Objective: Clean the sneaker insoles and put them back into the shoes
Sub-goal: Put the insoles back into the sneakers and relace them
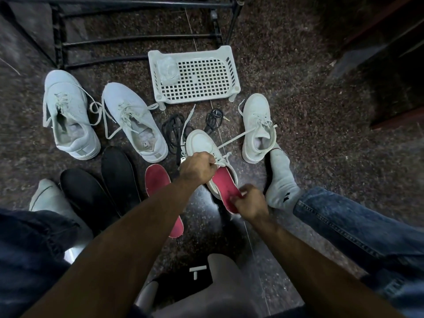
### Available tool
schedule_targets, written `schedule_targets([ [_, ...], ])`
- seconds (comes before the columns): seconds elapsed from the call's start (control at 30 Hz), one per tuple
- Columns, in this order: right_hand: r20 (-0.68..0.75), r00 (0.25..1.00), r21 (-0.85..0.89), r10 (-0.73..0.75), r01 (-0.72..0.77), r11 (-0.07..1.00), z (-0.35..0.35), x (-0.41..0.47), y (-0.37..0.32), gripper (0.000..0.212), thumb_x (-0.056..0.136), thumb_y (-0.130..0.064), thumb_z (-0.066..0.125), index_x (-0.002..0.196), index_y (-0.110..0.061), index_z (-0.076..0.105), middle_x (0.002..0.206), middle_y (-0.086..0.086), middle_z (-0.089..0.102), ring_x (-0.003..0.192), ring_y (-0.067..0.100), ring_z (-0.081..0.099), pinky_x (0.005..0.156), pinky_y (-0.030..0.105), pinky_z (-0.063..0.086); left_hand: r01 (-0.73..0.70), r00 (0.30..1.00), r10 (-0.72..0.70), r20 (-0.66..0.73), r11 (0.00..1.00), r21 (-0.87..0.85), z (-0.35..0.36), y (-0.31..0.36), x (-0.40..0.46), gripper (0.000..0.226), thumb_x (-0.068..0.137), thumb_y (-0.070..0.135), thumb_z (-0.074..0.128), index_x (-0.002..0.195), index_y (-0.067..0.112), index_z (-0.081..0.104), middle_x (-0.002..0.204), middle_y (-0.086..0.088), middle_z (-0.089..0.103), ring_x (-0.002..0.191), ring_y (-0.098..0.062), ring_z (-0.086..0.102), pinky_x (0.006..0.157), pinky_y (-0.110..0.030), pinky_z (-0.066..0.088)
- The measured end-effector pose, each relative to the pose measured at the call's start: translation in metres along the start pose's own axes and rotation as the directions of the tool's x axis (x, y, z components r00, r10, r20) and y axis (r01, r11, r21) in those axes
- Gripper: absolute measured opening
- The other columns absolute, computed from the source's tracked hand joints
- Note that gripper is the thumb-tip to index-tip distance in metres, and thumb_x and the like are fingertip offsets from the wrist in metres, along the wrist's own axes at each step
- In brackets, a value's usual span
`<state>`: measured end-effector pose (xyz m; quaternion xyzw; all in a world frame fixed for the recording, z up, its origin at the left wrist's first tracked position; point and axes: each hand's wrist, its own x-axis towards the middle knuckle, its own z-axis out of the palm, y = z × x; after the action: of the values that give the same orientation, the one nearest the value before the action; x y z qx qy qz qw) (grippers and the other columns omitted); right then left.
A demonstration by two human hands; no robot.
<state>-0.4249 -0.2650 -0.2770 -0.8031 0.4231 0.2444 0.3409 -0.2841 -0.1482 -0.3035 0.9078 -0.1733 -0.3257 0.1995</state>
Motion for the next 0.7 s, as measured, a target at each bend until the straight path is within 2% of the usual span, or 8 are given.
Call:
schedule_targets([
  [0.03,0.002,0.998,0.083,0.058,-0.058,0.995,0.0,-0.001,0.006,0.014,0.076,-0.033,0.071,0.081,-0.023,0.062,0.079,0.007,0.072,0.07,0.03,0.069,0.071,0.047,0.058,0.001,1.0,-0.001,0.001,1.0,-0.004,0.0,0.0,0.0,0.016,0.085,0.037,0.058,0.08,0.025,0.068,0.091,-0.005,0.07,0.088,-0.033,0.065,0.073,-0.036,0.055],
  [0.1,-0.003,0.995,0.181,0.101,-0.099,0.978,0.003,0.003,0.012,0.018,0.076,-0.028,0.075,0.064,-0.024,0.062,0.065,0.007,0.069,0.058,0.028,0.068,0.063,0.052,0.058,0.006,1.0,-0.006,0.007,1.0,-0.014,-0.002,0.001,-0.003,0.016,0.085,0.037,0.059,0.081,0.025,0.068,0.091,-0.005,0.071,0.088,-0.033,0.066,0.074,-0.037,0.055],
  [0.2,-0.045,0.995,0.235,0.092,-0.078,0.969,0.016,0.025,0.011,0.015,0.069,-0.03,0.077,0.06,-0.037,0.066,0.068,0.005,0.071,0.064,0.029,0.07,0.065,0.051,0.058,0.019,1.0,-0.019,0.016,1.0,-0.018,-0.004,0.003,-0.007,0.016,0.085,0.036,0.059,0.085,0.025,0.07,0.095,-0.006,0.071,0.091,-0.033,0.066,0.076,-0.038,0.055],
  [0.27,-0.049,0.996,0.24,0.069,-0.056,0.969,0.026,0.042,0.002,0.014,0.064,-0.034,0.075,0.063,-0.045,0.066,0.074,0.005,0.072,0.07,0.031,0.07,0.068,0.05,0.059,0.03,0.999,-0.03,0.02,0.999,-0.028,-0.004,0.004,-0.009,0.015,0.083,0.034,0.058,0.074,0.024,0.065,0.093,-0.007,0.071,0.09,-0.033,0.065,0.075,-0.037,0.055],
  [0.3,-0.049,0.997,0.222,0.06,-0.048,0.974,0.028,0.046,-0.008,0.008,0.064,-0.035,0.073,0.065,-0.041,0.068,0.076,0.005,0.072,0.072,0.03,0.07,0.07,0.048,0.059,0.035,0.999,-0.034,0.018,0.999,-0.035,-0.003,0.004,-0.01,0.018,0.082,0.032,0.058,0.066,0.024,0.059,0.09,-0.007,0.07,0.088,-0.034,0.065,0.073,-0.036,0.054],
  [0.4,-0.11,0.994,0.1,0.023,-0.011,0.995,0.027,0.047,-0.034,0.011,0.07,-0.03,0.072,0.078,-0.023,0.073,0.08,0.005,0.073,0.078,0.027,0.069,0.072,0.038,0.057,0.048,0.999,-0.047,0.011,0.998,-0.033,-0.002,0.005,-0.01,0.021,0.082,0.029,0.057,0.062,0.024,0.053,0.085,-0.008,0.069,0.085,-0.033,0.064,0.069,-0.033,0.05],
  [0.53,-0.185,0.982,-0.131,-0.033,0.008,0.991,0.027,0.044,-0.039,0.021,0.078,-0.03,0.067,0.097,-0.024,0.074,0.095,0.007,0.073,0.089,0.029,0.068,0.074,0.033,0.053,0.045,0.999,-0.044,0.005,0.999,-0.026,-0.002,0.006,-0.009,0.015,0.084,0.029,0.058,0.076,0.022,0.067,0.086,-0.007,0.069,0.085,-0.032,0.064,0.068,-0.031,0.047],
  [0.7,-0.043,0.934,-0.445,-0.353,0.299,0.844,0.012,0.035,-0.025,0.025,0.092,-0.033,0.054,0.114,-0.024,0.061,0.109,0.009,0.067,0.094,0.036,0.065,0.074,0.04,0.051,0.037,0.999,-0.037,-0.001,0.998,-0.041,-0.002,0.003,-0.008,0.016,0.084,0.033,0.061,0.074,0.023,0.067,0.078,-0.002,0.066,0.084,-0.03,0.065,0.067,-0.03,0.046],
])
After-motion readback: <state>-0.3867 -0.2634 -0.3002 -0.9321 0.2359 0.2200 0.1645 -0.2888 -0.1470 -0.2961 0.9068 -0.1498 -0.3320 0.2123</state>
